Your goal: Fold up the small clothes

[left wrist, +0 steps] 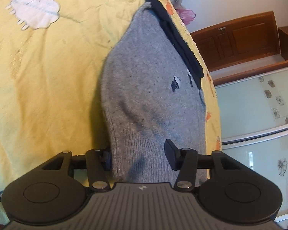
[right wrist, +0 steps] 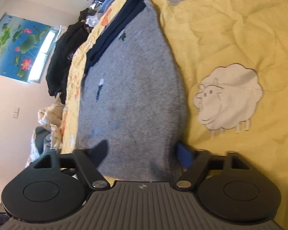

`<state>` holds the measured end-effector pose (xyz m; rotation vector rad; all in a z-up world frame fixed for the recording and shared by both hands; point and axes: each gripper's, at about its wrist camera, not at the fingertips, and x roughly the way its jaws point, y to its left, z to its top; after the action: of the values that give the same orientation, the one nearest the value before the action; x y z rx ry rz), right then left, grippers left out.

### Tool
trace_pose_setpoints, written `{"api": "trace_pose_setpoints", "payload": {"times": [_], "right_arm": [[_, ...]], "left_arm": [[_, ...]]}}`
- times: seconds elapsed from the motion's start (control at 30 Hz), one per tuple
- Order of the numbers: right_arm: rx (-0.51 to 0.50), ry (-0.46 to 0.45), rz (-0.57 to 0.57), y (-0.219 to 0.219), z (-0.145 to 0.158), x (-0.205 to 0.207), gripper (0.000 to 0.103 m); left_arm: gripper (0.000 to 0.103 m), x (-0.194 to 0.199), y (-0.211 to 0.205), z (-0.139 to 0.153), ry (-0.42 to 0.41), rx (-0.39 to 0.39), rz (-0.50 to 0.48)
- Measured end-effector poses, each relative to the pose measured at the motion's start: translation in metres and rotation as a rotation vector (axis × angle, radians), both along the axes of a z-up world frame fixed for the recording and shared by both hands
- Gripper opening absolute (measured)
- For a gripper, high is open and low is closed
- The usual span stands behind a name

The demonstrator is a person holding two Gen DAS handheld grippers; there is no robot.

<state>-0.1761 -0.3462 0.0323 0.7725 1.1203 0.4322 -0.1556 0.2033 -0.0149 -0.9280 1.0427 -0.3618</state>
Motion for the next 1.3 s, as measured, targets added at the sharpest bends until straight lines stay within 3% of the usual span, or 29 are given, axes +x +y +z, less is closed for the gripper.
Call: {"api": "trace_pose_setpoints", "payload": {"times": [0.13, 0.27, 0.37, 0.47, 0.57, 0.67, 0.73, 0.8, 0.87, 0.97, 1.07, 1.3], "right_arm": [[0.032, 0.015, -0.034, -0.012, -0.001, -0.001, 0.066], [0.051, -0.031, -0.151, -0.031, -0.003, 0.009, 0.08], [0.141, -0.022, -0.175, -0.037, -0.014, 0.027, 0.08], [0.15, -0.007, -0.109, -0.026, -0.016, 0.036, 0.08], [0.186, 0.053, 0.057, -0.007, -0.02, 0.031, 0.078], [0.164, 0.077, 0.146, 0.004, -0.02, 0.02, 0.071], [0.172, 0.082, 0.104, 0.0, -0.02, 0.018, 0.066], [0.163, 0.088, 0.057, -0.006, -0.022, 0.018, 0.051], [0.101, 0.08, 0.041, -0.006, -0.023, 0.016, 0.015], [0.079, 0.061, 0.04, -0.004, -0.025, 0.012, 0.015], [0.091, 0.002, 0.042, 0.0, -0.015, 0.015, 0.015], [0.171, -0.218, 0.04, 0.003, 0.041, 0.074, 0.015]], "left_arm": [[0.05, 0.002, -0.001, 0.0, -0.004, 0.017, -0.016], [0.05, 0.009, -0.001, -0.001, -0.006, 0.003, -0.02], [0.05, 0.014, -0.003, 0.0, -0.011, 0.01, -0.038], [0.05, 0.014, -0.003, 0.0, -0.013, 0.014, -0.04], [0.051, 0.011, 0.0, -0.003, -0.01, -0.013, -0.02], [0.05, 0.012, 0.001, -0.004, -0.01, -0.019, -0.021], [0.05, 0.014, 0.0, -0.003, -0.006, -0.01, -0.033], [0.041, 0.018, -0.002, 0.002, 0.008, 0.037, -0.053], [0.023, 0.021, -0.007, 0.007, 0.019, 0.123, -0.084], [0.006, 0.024, -0.009, 0.008, 0.035, 0.189, -0.101], [0.005, 0.028, -0.009, 0.019, -0.013, 0.221, -0.103], [0.005, 0.087, 0.002, 0.081, -0.213, 0.153, -0.064]]}}
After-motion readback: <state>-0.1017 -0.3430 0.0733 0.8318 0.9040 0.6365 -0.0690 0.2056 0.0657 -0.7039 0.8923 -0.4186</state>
